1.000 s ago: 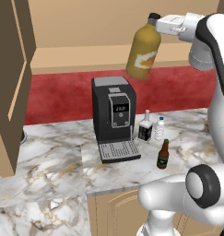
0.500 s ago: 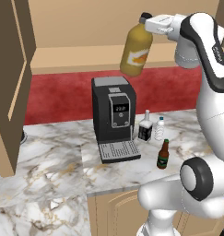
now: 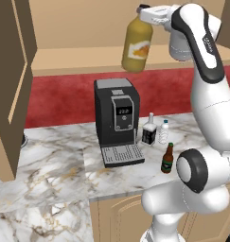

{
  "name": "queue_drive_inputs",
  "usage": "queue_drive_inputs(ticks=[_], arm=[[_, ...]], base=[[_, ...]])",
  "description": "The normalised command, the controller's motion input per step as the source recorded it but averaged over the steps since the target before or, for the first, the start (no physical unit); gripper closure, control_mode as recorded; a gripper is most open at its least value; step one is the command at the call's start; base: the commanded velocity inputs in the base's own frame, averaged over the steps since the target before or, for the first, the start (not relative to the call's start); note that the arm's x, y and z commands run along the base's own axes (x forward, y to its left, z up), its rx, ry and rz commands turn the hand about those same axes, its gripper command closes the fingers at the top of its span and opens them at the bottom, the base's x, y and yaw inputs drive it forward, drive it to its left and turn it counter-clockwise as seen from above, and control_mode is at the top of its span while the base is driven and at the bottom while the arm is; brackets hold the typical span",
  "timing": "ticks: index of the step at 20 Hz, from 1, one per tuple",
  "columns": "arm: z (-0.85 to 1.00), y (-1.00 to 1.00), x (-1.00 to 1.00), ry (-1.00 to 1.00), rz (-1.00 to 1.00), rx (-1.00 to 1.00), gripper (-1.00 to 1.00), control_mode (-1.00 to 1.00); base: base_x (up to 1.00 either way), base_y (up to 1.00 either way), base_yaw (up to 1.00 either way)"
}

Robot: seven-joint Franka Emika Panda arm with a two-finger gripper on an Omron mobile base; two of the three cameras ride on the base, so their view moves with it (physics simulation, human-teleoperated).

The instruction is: Sort all alcoholic drinks to one cabinet, and non-alcoholic drinks to the other.

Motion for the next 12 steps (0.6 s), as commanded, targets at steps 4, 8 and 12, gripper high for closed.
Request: queue_drive_inputs(ticks=[4, 8, 12], arm=[[0.33, 0.0, 0.1, -0.09, -0.05, 0.0, 1.0, -1.0], [0.1, 0.0, 0.21, -0.04, -0.06, 0.0, 1.0, -1.0], [0.0, 0.0, 0.28, -0.01, -0.06, 0.0, 1.0, -1.0]], base=[[0.0, 0.0, 0.0], [0.0, 0.0, 0.0], [0.0, 0.0, 0.0]])
